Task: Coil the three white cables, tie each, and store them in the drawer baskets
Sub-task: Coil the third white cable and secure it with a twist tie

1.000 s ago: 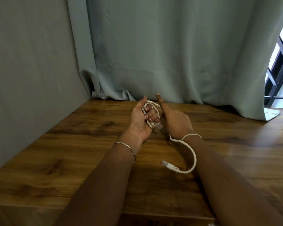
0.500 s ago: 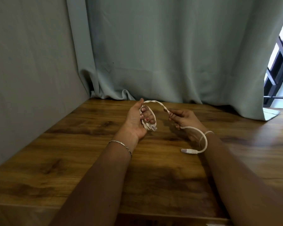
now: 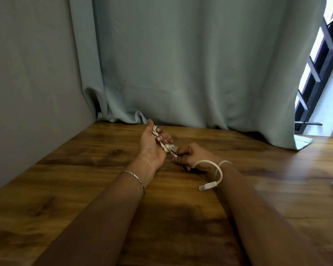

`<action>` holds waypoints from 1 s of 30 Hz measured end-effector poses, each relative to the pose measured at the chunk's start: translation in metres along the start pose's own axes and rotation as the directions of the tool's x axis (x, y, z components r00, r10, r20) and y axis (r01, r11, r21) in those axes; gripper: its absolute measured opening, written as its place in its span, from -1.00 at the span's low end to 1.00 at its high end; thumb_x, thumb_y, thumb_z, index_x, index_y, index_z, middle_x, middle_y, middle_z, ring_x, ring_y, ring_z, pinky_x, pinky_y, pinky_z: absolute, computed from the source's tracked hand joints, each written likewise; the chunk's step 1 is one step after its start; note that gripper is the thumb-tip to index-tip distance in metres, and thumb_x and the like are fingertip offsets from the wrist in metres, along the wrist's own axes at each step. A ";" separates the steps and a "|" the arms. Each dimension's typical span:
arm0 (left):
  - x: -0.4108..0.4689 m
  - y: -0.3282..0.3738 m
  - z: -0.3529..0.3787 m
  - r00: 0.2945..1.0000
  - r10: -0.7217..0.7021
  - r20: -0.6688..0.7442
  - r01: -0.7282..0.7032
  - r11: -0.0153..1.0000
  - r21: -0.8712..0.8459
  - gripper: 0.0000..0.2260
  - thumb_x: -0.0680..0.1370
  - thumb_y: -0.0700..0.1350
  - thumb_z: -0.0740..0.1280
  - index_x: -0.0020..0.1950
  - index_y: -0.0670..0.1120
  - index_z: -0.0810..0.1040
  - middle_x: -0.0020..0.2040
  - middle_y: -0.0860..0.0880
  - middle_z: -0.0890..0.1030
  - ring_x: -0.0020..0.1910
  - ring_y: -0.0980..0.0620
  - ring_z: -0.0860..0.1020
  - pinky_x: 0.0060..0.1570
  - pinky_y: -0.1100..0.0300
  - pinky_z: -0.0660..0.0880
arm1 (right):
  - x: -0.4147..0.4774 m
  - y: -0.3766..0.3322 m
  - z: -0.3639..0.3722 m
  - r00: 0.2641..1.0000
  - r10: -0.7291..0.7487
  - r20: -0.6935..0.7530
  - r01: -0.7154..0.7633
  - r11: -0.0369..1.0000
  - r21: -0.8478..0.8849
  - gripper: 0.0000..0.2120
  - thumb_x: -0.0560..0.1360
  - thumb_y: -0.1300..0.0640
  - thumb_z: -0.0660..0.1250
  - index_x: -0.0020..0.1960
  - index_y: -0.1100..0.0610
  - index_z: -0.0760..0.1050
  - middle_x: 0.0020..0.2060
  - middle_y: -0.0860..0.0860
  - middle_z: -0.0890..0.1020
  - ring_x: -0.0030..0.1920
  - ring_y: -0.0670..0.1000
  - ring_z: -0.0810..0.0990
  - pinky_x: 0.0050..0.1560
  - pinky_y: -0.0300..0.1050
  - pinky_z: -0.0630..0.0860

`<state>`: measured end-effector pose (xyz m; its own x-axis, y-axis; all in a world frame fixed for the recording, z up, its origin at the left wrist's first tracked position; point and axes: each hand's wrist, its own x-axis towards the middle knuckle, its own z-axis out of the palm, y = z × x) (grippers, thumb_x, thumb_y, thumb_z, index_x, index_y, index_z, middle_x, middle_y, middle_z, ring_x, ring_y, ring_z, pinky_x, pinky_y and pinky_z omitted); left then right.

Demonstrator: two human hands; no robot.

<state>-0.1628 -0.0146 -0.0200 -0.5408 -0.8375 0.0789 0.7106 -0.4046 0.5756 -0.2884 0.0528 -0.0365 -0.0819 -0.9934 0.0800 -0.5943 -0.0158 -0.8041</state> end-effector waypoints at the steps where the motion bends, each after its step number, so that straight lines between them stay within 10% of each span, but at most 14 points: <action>1: 0.000 0.001 0.002 1.000 0.006 -0.008 -0.006 1.000 0.010 -0.54 0.63 0.16 0.11 -0.40 -0.05 0.31 -0.60 0.05 0.22 -0.58 0.10 0.21 -0.40 0.21 0.27 | 0.000 -0.002 0.001 0.999 -0.002 0.037 0.001 1.000 0.010 -0.92 0.52 0.26 0.37 -0.06 0.12 0.61 -0.62 -0.14 0.52 -0.62 -0.17 0.38 -0.51 -0.32 0.34; 18: 0.012 0.010 -0.005 0.987 0.143 -0.073 -0.139 0.989 0.057 -0.60 0.66 0.09 0.06 -0.29 -0.08 0.35 -0.55 0.02 0.33 -0.55 0.11 0.31 -0.29 0.22 0.33 | -0.006 -0.015 0.003 0.998 -0.061 -0.017 0.063 0.960 0.273 -0.73 0.44 0.33 0.44 0.10 0.18 0.51 -0.32 0.13 0.67 -0.44 0.02 0.60 -0.45 -0.21 0.52; 25: 0.013 0.012 -0.005 0.982 0.174 -0.073 -0.169 0.983 0.064 -0.60 0.65 0.12 0.08 -0.29 -0.08 0.37 -0.50 0.01 0.33 -0.50 0.09 0.32 -0.30 0.22 0.35 | -0.012 -0.023 0.000 0.970 -0.048 0.239 -0.065 0.894 0.444 -0.82 0.53 0.27 0.29 0.10 0.22 0.59 0.08 0.22 0.65 -0.16 0.04 0.69 -0.21 -0.23 0.63; 30: 0.013 0.009 -0.005 0.990 0.119 -0.071 -0.106 0.980 0.168 -0.62 0.64 0.14 0.12 -0.24 -0.09 0.39 -0.48 0.01 0.33 -0.46 0.07 0.31 -0.31 0.20 0.32 | -0.020 -0.029 -0.004 0.955 -0.143 0.259 0.010 0.891 0.455 -0.75 0.45 0.36 0.36 0.12 0.27 0.57 -0.01 0.20 0.67 -0.15 0.00 0.69 -0.16 -0.21 0.63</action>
<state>-0.1607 -0.0312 -0.0179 -0.4190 -0.9036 0.0888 0.6780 -0.2463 0.6926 -0.2725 0.0734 -0.0127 0.2141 -0.9760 0.0388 -0.1664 -0.0756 -0.9832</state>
